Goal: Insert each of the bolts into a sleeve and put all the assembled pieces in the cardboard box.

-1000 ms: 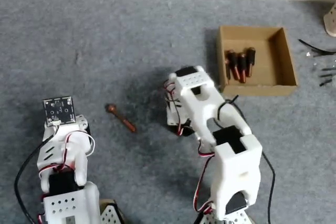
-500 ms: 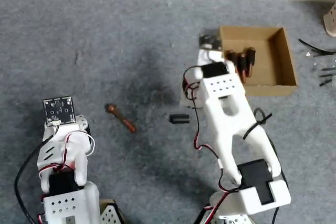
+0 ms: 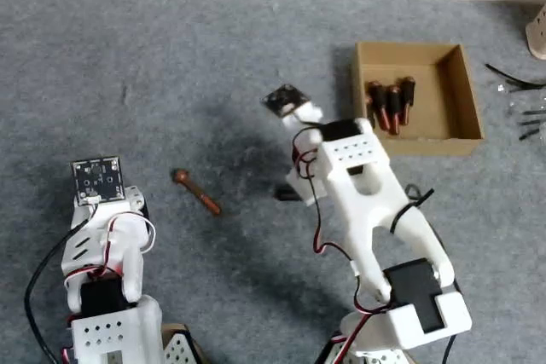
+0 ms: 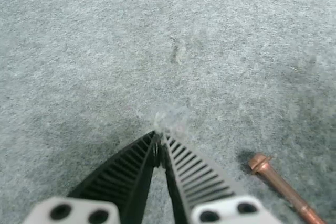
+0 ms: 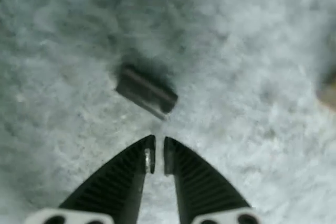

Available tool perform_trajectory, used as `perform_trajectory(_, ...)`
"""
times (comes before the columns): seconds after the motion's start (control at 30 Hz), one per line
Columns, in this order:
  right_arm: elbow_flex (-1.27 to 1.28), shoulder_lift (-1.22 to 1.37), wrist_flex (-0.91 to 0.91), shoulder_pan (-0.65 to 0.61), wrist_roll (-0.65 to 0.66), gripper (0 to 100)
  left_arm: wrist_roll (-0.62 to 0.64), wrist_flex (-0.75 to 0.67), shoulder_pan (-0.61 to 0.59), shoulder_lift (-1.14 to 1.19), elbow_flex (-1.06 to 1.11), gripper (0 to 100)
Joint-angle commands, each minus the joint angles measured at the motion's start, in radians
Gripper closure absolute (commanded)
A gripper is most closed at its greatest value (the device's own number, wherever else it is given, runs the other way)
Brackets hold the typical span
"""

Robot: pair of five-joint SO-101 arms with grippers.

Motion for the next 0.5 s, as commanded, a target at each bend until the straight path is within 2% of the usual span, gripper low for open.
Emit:
perform_trajectory(0.0,-0.005,-0.022,-0.058,-0.016,0.091,84.0,0.005,-0.023,0.016,-0.008,-0.007,99)
perform_trajectory(0.1,-0.001,-0.022,-0.062,-0.016,0.195,76.4,0.005,-0.023,0.016,-0.008,-0.007,99)
perform_trajectory(0.17,-0.001,-0.021,-0.062,-0.031,0.233,76.0,0.005,-0.023,0.016,-0.008,-0.007,99)
perform_trajectory(0.3,0.001,-0.021,-0.065,-0.088,0.247,76.0,0.005,-0.025,0.016,-0.008,-0.007,99)
perform_trajectory(0.47,0.056,0.010,-0.182,-0.136,0.245,76.0,0.005,-0.025,0.016,-0.008,-0.007,99)
